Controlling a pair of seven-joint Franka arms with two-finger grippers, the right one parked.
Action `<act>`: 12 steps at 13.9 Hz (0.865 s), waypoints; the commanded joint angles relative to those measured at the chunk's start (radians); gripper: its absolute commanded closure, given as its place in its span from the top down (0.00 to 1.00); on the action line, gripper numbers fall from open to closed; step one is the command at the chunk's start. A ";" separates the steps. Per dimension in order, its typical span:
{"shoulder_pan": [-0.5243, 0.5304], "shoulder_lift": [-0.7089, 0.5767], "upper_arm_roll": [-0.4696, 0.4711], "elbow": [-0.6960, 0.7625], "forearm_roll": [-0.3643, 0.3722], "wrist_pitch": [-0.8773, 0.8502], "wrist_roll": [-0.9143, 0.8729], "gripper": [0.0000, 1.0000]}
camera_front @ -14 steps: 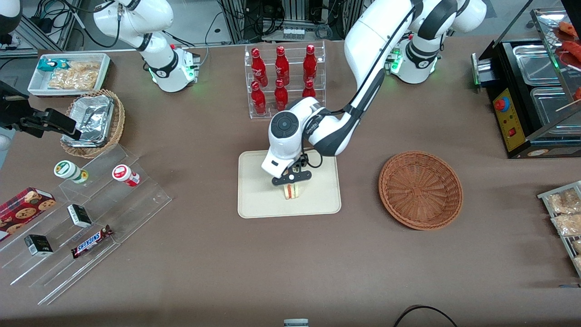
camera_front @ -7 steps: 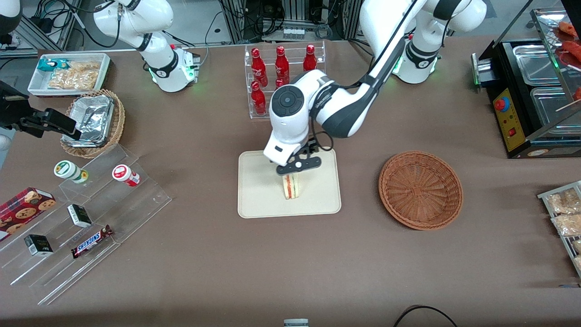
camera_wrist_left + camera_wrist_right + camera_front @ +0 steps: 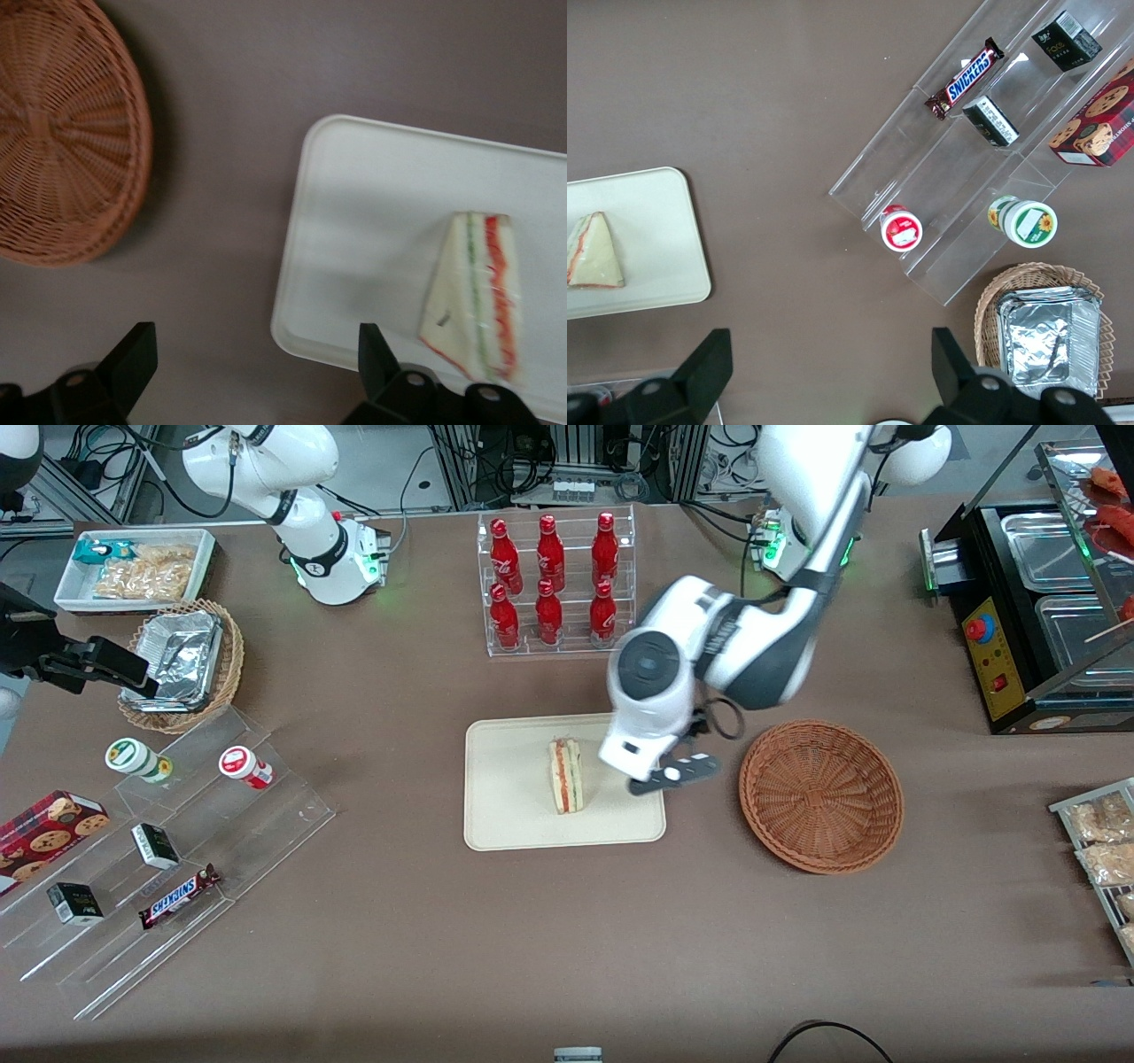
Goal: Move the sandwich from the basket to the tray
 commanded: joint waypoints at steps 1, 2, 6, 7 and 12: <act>0.094 -0.134 -0.007 -0.131 -0.010 -0.004 0.142 1.00; 0.129 -0.157 -0.007 -0.149 -0.010 -0.004 0.188 1.00; 0.237 -0.279 -0.005 -0.249 -0.011 -0.019 0.367 1.00; 0.283 -0.334 -0.011 -0.292 -0.011 -0.024 0.415 1.00; 0.547 -0.465 -0.160 -0.291 -0.010 -0.180 0.637 1.00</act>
